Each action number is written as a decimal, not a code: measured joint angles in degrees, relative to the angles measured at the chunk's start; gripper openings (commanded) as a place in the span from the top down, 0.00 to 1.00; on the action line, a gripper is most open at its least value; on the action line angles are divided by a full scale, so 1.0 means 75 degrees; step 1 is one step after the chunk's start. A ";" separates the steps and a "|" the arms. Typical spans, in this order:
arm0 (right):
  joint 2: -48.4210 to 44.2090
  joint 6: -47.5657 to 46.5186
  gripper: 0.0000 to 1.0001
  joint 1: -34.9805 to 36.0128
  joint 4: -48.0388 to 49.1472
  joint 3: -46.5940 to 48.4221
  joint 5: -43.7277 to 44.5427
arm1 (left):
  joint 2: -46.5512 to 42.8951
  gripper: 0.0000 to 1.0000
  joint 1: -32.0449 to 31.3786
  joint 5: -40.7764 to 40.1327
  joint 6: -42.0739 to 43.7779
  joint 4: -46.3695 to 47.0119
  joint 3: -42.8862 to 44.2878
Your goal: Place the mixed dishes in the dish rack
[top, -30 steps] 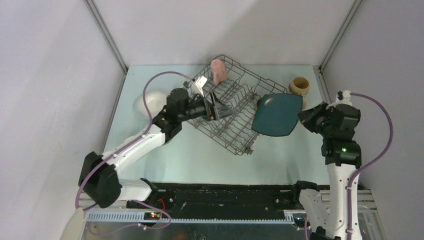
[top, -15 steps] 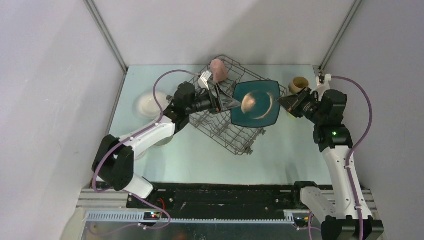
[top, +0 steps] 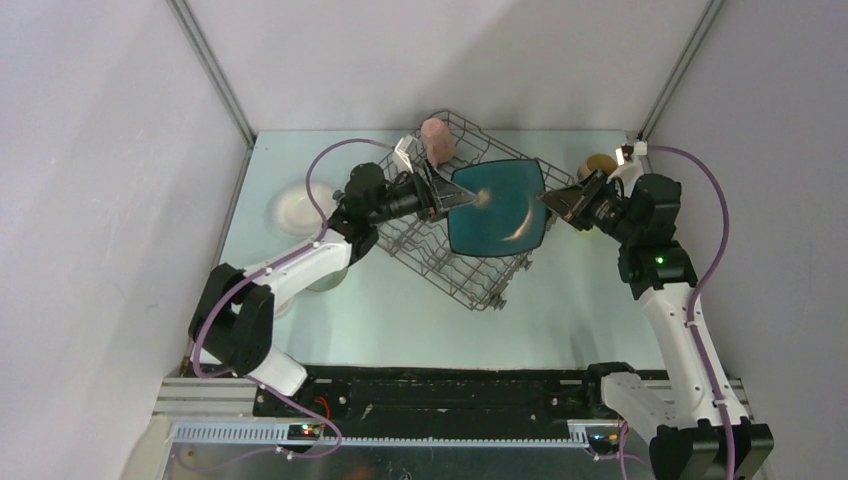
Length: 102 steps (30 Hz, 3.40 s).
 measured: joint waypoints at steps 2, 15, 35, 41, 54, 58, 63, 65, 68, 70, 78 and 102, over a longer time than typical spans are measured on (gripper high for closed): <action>0.0096 0.0052 1.00 0.0134 0.0119 0.0000 -0.0029 | 0.0117 0.41 0.0000 0.0160 -0.0356 0.0560 -0.0064; 0.0356 -0.0289 0.06 0.0224 0.0437 0.0076 0.0597 | 0.0650 1.00 0.0481 0.0670 -0.1288 0.1891 -0.0434; -0.0431 -0.2113 0.04 -0.0067 -0.0466 -0.0198 0.2801 | 0.1460 1.00 0.0353 -0.4392 0.6531 -0.5936 0.4275; -0.0289 -0.2206 0.04 -0.0143 -0.0201 -0.0458 0.2734 | 0.2588 1.00 0.0044 -0.5021 0.8478 -0.6924 0.5863; 0.0035 -0.2162 0.05 -0.0562 0.0586 -0.1026 0.2130 | 0.5045 1.00 -0.0303 -0.5059 1.0130 -0.8087 0.8819; 0.0134 -0.2110 0.05 -0.0755 0.0746 -0.1183 0.1935 | 0.5310 1.00 -0.0323 -0.4753 1.0107 -0.8137 0.8999; 0.0210 -0.2055 0.05 -0.0889 0.0883 -0.1268 0.1722 | 0.5321 1.00 -0.0294 -0.4610 1.0025 -0.8102 0.8996; 0.0210 -0.2052 0.06 -0.0906 0.0924 -0.1271 0.1661 | 0.5324 1.00 -0.0280 -0.4590 0.9961 -0.8067 0.8999; 0.0213 -0.2049 0.06 -0.0915 0.0973 -0.1276 0.1594 | 0.5324 1.00 -0.0262 -0.4619 0.9804 -0.8026 0.8996; 0.0216 -0.2046 0.06 -0.0927 0.0979 -0.1282 0.1559 | 0.5324 1.00 -0.0254 -0.4692 0.9678 -0.7988 0.8967; 0.0227 -0.1996 0.06 -0.0944 0.1087 -0.1300 0.1422 | 0.4613 1.00 -0.0306 -0.5141 0.9384 -0.7076 0.7545; 0.0303 -0.1990 0.06 -0.0947 0.1160 -0.1367 0.1309 | 0.4377 1.00 -0.0495 -0.4890 0.8687 -0.7015 0.7469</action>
